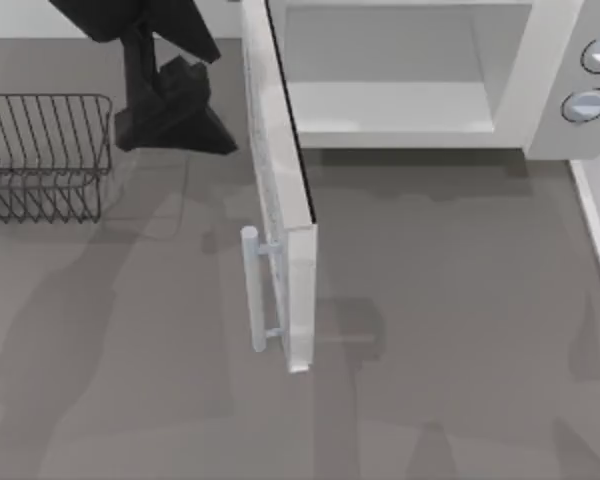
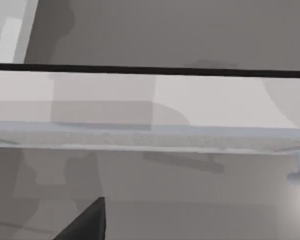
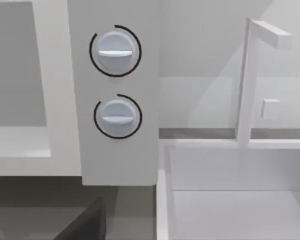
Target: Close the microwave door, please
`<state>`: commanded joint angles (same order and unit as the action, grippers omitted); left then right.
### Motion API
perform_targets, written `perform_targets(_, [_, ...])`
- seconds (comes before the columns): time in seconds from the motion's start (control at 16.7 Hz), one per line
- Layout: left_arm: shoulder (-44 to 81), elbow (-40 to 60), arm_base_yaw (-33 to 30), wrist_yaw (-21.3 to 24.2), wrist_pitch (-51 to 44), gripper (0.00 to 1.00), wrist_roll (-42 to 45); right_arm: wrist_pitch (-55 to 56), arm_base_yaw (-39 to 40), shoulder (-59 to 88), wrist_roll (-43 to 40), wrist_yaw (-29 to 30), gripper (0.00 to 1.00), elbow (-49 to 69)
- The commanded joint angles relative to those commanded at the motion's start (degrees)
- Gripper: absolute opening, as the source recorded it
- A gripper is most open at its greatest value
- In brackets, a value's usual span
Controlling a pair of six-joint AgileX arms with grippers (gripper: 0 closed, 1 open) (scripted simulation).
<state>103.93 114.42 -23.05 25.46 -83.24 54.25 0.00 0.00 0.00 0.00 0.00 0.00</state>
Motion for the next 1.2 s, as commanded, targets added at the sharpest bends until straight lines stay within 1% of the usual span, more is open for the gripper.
perform_targets(0.42, [-0.3, -13.8, -4.3, -1.3, 15.4, 1.0, -4.4, 0.0, 0.0, 0.0, 0.0, 0.0, 1.0, 0.0])
perform_targets(0.72, [-0.3, -15.1, -4.7, -1.5, 16.8, 1.0, -4.9, 0.0, 0.0, 0.0, 0.0, 0.0, 1.0, 0.0])
perform_targets(1.2, [-0.3, -15.1, -4.7, -1.5, 16.8, 0.4, -4.9, 0.0, 0.0, 0.0, 0.0, 0.0, 1.0, 0.0])
